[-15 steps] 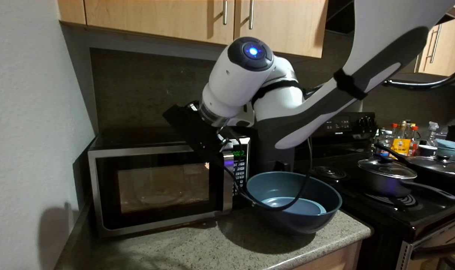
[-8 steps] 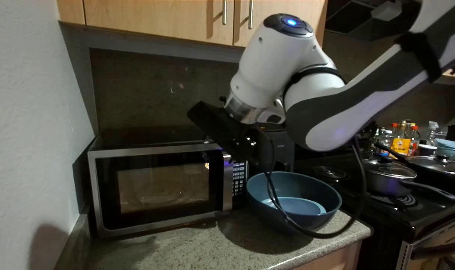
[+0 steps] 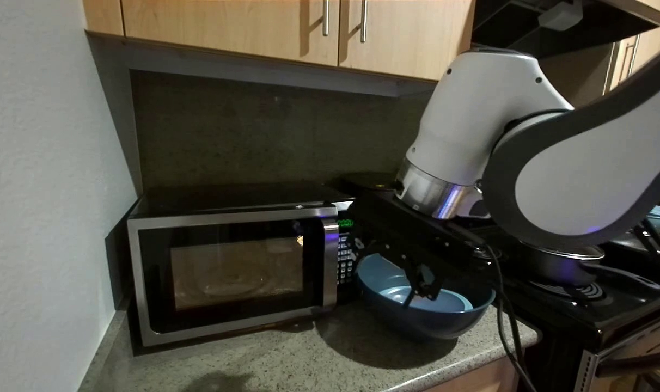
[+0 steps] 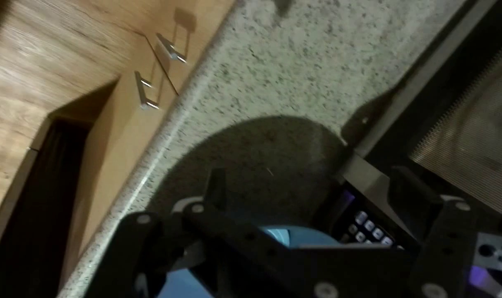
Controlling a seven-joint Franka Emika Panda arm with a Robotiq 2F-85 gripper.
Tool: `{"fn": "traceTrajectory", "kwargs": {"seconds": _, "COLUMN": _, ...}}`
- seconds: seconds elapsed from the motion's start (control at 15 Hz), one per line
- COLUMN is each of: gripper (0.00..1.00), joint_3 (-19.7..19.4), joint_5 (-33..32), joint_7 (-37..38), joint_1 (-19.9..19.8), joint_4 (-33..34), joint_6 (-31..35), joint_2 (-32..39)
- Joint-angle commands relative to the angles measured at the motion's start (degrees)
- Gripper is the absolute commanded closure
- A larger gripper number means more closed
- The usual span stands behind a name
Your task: Close the microwave door
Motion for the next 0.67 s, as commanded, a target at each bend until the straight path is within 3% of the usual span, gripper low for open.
{"fn": "traceTrajectory", "kwargs": {"seconds": 0.0, "gripper": 0.00, "joint_3": -7.71, "joint_5": 16.05, "joint_7": -15.49, "joint_1": 9.47, "joint_4": 3.12, "joint_6": -11.57, "joint_2": -0.46}}
{"fn": "traceTrajectory", "kwargs": {"seconds": 0.13, "gripper": 0.00, "joint_3": -8.54, "joint_5": 22.62, "joint_7": -24.28, "joint_1": 9.71, "joint_4": 9.16, "joint_6": -19.14, "joint_2": 3.10}}
{"fn": "traceTrajectory", "kwargs": {"seconds": 0.2, "gripper": 0.00, "joint_3": 1.54, "joint_5": 25.69, "joint_7": -28.03, "joint_1": -0.50, "joint_4": 11.85, "joint_6": -22.18, "joint_2": 4.90}}
{"fn": "traceTrajectory", "kwargs": {"seconds": 0.4, "gripper": 0.00, "joint_3": 8.90, "joint_5": 25.91, "joint_7": -33.22, "joint_1": -8.62, "joint_4": 19.55, "joint_6": -26.79, "joint_2": 10.14}}
{"fn": "traceTrajectory", "kwargs": {"seconds": 0.6, "gripper": 0.00, "joint_3": 15.80, "joint_5": 20.36, "joint_7": -30.79, "joint_1": -15.63, "joint_4": 25.08, "joint_6": -24.97, "joint_2": 15.61}}
